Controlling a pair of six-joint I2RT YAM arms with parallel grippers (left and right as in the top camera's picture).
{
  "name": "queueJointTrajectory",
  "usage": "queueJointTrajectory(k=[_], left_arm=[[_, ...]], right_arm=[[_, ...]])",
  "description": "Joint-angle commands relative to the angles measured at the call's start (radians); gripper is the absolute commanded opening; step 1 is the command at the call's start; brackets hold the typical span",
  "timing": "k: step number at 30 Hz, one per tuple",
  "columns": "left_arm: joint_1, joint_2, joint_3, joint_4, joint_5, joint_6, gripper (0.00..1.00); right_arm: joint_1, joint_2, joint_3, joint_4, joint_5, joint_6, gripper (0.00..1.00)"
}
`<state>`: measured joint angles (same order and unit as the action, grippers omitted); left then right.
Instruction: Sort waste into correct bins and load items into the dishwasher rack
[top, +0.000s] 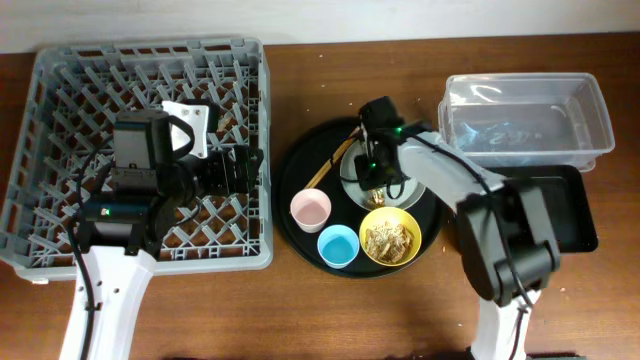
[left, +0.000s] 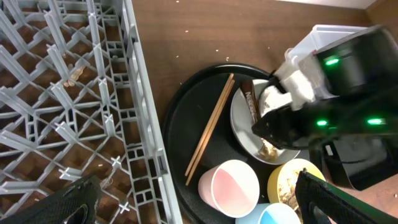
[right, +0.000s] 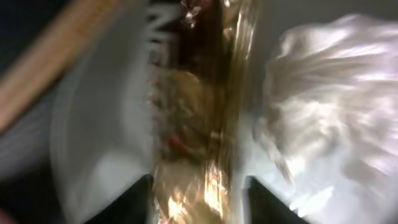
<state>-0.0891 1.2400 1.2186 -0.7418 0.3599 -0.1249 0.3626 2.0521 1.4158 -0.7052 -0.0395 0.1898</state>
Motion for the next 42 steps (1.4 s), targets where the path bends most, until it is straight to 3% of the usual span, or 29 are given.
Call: queueJointTrajectory(k=[1,2,6,7,10,12,13,14,18,19,20,23,26,27,28,29,33,36,38,39,40,41,42], left_arm=[[0.0,0.002,0.015,0.003,0.013,-0.005,0.99],[0.0,0.002,0.015,0.003,0.013,-0.005,0.99],[0.0,0.002,0.016,0.003,0.013,-0.005,0.99],[0.0,0.002,0.015,0.003,0.013,-0.005,0.99],[0.0,0.002,0.015,0.003,0.013,-0.005,0.99],[0.0,0.002,0.015,0.003,0.013,-0.005,0.99],[0.0,0.002,0.015,0.003,0.013,-0.005,0.99],[0.0,0.002,0.016,0.003,0.013,-0.005,0.99],[0.0,0.002,0.015,-0.001,0.012,-0.005,0.99],[0.0,0.002,0.015,-0.002,0.011,-0.005,0.99],[0.0,0.002,0.015,-0.004,0.011,-0.005,0.99],[0.0,0.002,0.015,-0.004,0.011,-0.005,0.99],[0.0,0.002,0.015,-0.004,0.011,-0.005,0.99],[0.0,0.002,0.015,-0.004,0.011,-0.005,0.99],[0.0,0.002,0.015,-0.004,0.011,-0.005,0.99],[0.0,0.002,0.015,-0.004,0.011,-0.005,0.99],[0.0,0.002,0.015,-0.004,0.011,-0.005,0.99],[0.0,0.002,0.015,-0.004,0.011,-0.005,0.99],[0.0,0.002,0.015,-0.004,0.011,-0.005,0.99],[0.0,0.002,0.015,-0.004,0.011,-0.005,0.99],[0.0,0.002,0.015,-0.004,0.011,-0.005,0.99],[0.0,0.002,0.015,-0.004,0.011,-0.005,0.99],[0.0,0.002,0.015,-0.004,0.011,-0.005,0.99]], right_arm=[[0.005,0.013,0.007,0.004,0.037,0.014,0.11],[0.002,-0.015,0.029,-0.036,0.036,0.029,0.04],[-0.069,-0.294,0.145,-0.153,0.033,0.093,0.04],[-0.172,-0.368,0.146,-0.152,0.032,0.183,0.04],[-0.439,-0.34,0.145,-0.112,-0.042,0.228,0.04],[-0.574,-0.255,0.145,-0.008,-0.051,0.367,0.04],[-0.622,-0.209,0.145,0.082,-0.183,0.336,0.63],[-0.629,-0.205,0.148,0.122,-0.266,0.273,0.68],[-0.538,-0.304,0.194,0.004,-0.423,0.127,0.66],[-0.449,-0.314,0.194,-0.08,-0.41,0.048,0.63],[-0.308,-0.293,0.188,-0.185,-0.214,0.024,0.64],[-0.092,-0.151,0.164,-0.129,0.173,0.028,0.66],[-0.087,0.048,0.164,-0.026,0.194,0.027,0.74],[-0.09,0.067,0.164,-0.02,0.195,0.027,0.73],[-0.09,0.081,0.164,-0.004,0.194,0.027,0.55],[-0.088,0.083,0.164,-0.002,0.174,0.027,0.04],[-0.109,-0.046,0.259,-0.144,0.087,0.056,0.04],[-0.262,-0.226,0.32,-0.14,0.074,0.123,0.04],[-0.412,-0.196,0.319,-0.084,0.077,0.14,0.04],[-0.455,-0.162,0.319,-0.051,0.074,0.138,0.08],[-0.489,-0.135,0.319,-0.035,0.031,0.078,0.7],[-0.512,-0.151,0.324,-0.067,-0.061,0.05,0.81],[-0.52,-0.197,0.33,-0.113,-0.13,0.05,0.82]])
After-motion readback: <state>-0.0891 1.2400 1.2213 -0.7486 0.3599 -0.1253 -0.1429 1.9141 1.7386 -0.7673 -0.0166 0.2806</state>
